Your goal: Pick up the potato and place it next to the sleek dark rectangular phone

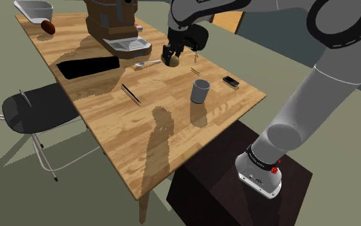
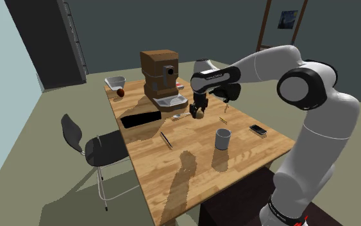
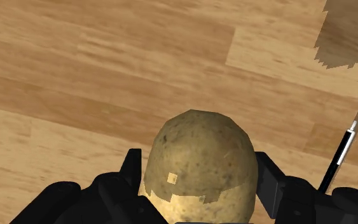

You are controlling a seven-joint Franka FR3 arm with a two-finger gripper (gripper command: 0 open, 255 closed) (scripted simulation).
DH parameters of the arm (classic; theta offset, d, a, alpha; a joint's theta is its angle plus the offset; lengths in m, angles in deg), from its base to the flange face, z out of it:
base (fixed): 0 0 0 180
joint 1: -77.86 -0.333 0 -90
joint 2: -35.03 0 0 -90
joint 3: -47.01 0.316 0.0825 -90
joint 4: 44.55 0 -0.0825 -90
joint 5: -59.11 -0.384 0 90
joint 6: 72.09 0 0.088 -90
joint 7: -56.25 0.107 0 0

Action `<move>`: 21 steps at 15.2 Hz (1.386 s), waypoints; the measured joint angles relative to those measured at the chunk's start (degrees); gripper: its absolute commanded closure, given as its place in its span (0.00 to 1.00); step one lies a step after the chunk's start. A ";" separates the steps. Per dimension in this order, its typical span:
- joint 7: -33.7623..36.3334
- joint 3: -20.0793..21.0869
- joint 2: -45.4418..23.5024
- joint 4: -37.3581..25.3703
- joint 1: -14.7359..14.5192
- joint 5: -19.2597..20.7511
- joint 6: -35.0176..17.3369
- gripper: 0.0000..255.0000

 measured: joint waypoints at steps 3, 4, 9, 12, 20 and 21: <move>-4.02 -1.83 3.56 4.24 1.97 -0.60 -0.84 1.00; -5.26 -2.42 4.78 5.52 2.55 -0.76 -0.90 1.00; -11.77 -5.85 8.67 9.79 5.57 -1.01 -1.45 1.00; -15.97 -8.22 11.07 12.65 7.47 -0.89 -1.97 1.00; -23.60 -12.80 13.26 16.82 10.85 -0.30 -4.10 1.00; -23.69 -12.86 13.02 17.33 10.88 -0.31 -4.83 1.00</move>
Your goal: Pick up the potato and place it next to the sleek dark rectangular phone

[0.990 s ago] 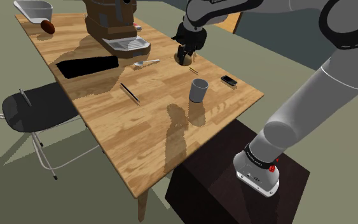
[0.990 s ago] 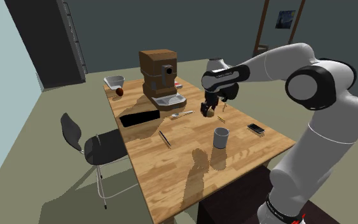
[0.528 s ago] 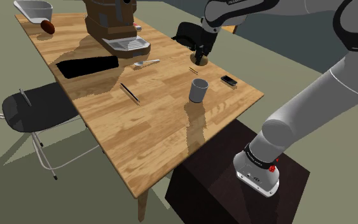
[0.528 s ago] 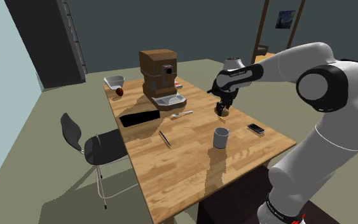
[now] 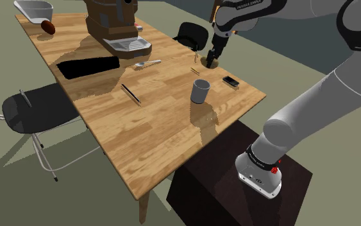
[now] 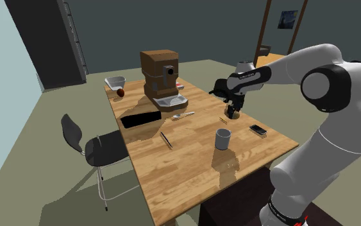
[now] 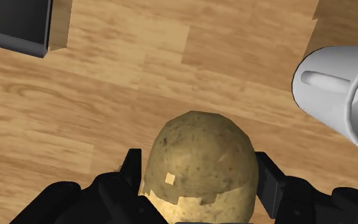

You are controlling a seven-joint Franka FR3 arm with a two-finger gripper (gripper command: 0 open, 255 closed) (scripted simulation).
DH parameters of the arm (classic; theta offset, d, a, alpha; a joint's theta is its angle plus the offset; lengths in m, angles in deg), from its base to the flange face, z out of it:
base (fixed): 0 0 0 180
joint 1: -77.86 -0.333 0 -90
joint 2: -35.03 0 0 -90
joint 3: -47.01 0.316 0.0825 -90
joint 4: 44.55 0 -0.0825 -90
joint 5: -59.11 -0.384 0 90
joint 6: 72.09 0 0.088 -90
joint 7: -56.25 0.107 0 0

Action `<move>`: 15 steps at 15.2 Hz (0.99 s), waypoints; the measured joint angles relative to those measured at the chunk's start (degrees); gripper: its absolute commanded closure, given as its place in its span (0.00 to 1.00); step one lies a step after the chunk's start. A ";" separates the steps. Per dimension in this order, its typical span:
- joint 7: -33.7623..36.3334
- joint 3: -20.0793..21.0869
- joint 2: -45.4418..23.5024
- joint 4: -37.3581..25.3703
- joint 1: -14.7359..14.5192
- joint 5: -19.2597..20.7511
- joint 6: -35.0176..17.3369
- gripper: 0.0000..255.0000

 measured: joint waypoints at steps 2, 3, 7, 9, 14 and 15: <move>-0.03 -0.04 -0.54 1.01 0.01 -0.03 -1.54 1.00; -0.10 -0.08 -0.85 1.38 0.03 -0.04 -2.22 1.00; -0.14 -0.14 -2.09 3.16 0.02 -0.13 -5.23 1.00; -0.27 -0.22 -2.91 4.05 0.06 -0.20 -6.94 1.00; -0.43 -0.31 -5.19 5.84 0.06 -0.42 -10.99 1.00; -0.44 -0.31 -5.57 6.25 0.05 -0.46 -11.78 1.00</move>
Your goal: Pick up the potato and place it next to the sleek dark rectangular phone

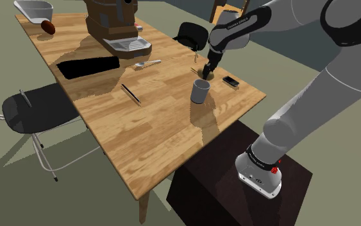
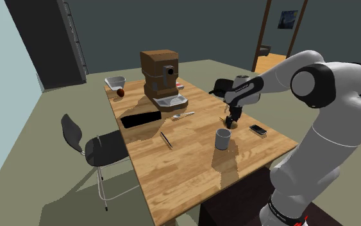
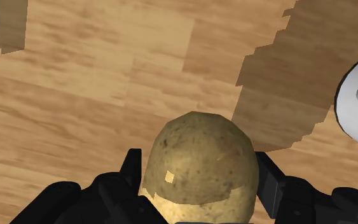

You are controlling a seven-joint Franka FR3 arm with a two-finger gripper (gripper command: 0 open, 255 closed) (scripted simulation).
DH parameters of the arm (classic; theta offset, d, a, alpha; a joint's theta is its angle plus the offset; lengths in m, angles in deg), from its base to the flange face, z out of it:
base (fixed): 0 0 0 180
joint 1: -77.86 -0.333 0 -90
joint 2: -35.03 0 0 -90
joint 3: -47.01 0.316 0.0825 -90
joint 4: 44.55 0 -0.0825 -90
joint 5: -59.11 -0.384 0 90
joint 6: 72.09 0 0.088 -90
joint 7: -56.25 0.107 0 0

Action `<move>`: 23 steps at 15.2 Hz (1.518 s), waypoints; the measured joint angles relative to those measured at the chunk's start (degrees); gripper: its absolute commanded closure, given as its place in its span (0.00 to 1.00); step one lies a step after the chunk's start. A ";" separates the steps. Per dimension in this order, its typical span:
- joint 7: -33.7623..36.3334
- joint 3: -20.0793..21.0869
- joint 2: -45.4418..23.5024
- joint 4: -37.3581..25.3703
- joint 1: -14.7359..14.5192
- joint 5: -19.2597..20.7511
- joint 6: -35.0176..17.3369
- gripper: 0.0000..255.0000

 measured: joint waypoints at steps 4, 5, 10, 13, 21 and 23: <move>-0.19 -0.05 -1.96 1.11 0.00 -0.25 -3.08 1.00; -0.18 -0.05 -2.08 1.37 0.00 -0.26 -3.45 1.00; -0.20 -0.06 -2.47 1.53 0.00 -0.30 -4.02 1.00; -0.21 -0.06 -2.48 1.53 0.00 -0.30 -4.04 0.00; 0.12 0.06 -0.09 -0.22 -0.07 -0.01 0.01 0.00; -0.02 -0.04 1.78 -0.96 0.06 0.19 2.61 0.00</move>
